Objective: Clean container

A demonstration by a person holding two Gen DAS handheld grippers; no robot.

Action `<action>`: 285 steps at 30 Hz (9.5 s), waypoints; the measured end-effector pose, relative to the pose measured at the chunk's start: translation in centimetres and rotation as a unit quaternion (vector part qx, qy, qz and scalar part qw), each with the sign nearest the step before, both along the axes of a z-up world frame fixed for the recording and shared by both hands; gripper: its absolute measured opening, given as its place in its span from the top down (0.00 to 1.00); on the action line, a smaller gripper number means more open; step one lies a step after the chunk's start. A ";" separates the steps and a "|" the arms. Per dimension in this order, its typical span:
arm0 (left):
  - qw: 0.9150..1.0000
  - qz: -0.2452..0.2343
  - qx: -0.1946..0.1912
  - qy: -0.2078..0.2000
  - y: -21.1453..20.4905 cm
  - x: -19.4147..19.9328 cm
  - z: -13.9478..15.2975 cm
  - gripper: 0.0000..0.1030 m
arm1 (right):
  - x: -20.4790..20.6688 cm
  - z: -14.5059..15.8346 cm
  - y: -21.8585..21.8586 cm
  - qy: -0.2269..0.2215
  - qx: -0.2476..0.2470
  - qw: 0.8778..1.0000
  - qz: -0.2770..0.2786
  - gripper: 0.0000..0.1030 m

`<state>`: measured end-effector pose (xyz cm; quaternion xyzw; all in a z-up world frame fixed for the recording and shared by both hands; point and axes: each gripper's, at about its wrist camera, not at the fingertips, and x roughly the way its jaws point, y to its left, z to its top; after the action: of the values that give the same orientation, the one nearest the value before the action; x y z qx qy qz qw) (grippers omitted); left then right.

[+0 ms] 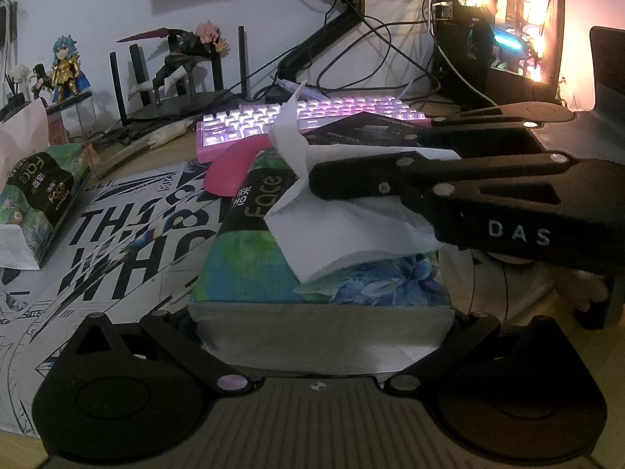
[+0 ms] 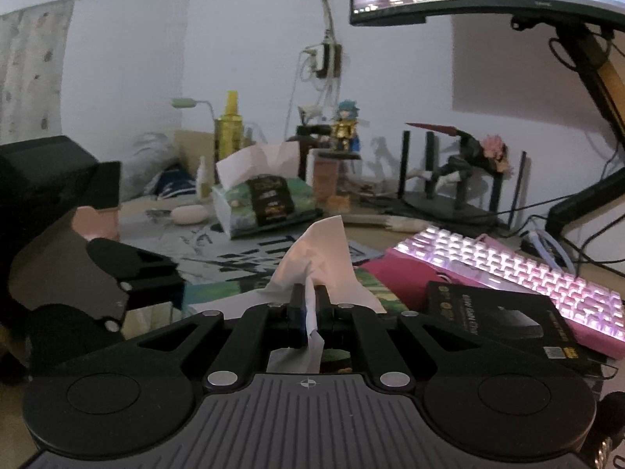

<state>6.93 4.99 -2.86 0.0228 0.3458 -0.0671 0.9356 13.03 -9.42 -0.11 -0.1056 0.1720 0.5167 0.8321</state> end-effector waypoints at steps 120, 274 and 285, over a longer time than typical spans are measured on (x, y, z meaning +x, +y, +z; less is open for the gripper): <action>1.000 0.000 0.000 0.000 0.0 0.0 0.0 0.00 | 0.4 0.0 0.0 -0.005 -0.005 1.000 -0.026 0.94; 1.000 0.000 0.000 0.000 0.1 0.1 -0.1 0.00 | 0.2 0.3 -0.4 0.001 -0.002 1.000 -0.001 0.94; 1.000 0.000 -0.001 0.000 0.1 0.1 -0.1 0.00 | 0.8 0.1 -0.4 -0.004 -0.005 0.999 -0.040 0.94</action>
<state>7.03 5.06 -2.92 0.0222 0.3454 -0.0672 0.9358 13.80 -9.77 -0.05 -0.1050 0.1748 0.4820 0.8521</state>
